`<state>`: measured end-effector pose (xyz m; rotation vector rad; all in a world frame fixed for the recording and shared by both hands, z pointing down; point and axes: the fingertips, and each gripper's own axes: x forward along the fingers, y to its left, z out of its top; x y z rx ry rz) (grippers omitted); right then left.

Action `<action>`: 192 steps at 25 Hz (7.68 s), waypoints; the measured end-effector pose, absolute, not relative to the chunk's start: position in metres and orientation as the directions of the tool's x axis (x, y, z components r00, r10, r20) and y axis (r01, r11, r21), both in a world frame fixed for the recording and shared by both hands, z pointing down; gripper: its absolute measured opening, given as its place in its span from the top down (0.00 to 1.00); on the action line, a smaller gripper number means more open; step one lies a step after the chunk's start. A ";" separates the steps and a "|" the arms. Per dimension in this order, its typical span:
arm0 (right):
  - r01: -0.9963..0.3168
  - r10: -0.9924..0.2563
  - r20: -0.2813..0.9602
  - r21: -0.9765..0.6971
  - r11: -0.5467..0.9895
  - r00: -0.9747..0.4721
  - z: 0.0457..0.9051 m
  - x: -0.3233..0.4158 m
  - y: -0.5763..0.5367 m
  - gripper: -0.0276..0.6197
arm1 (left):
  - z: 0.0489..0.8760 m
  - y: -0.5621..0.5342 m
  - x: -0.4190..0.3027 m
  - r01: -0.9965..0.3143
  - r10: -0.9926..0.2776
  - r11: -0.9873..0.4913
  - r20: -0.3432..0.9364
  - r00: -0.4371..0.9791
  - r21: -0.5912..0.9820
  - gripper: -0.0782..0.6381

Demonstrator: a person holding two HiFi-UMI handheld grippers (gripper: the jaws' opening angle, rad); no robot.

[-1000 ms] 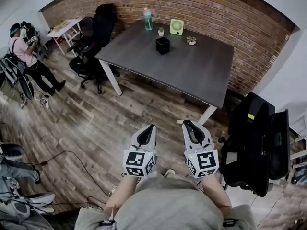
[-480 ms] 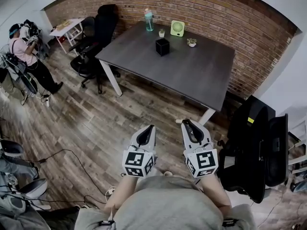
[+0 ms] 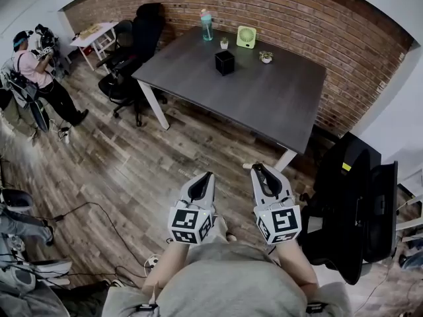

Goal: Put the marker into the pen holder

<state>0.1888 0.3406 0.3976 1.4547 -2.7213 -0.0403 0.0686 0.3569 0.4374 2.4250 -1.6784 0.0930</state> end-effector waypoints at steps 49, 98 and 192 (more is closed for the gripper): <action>-0.869 -0.872 0.022 0.065 0.490 -0.490 0.377 0.080 0.026 0.86 | 0.433 0.034 -0.040 -0.893 -0.876 -0.426 0.181 0.447 0.143 0.86; -0.883 -0.889 0.024 0.106 0.456 -0.457 0.382 0.026 -0.167 0.86 | 0.456 -0.133 -0.121 -0.908 -0.887 -0.383 0.209 0.412 0.167 0.86; -0.893 -0.847 0.391 0.120 0.434 -0.360 0.551 0.019 -0.351 0.86 | 0.481 -0.267 -0.121 -0.895 -0.844 -0.409 0.301 0.445 0.177 0.86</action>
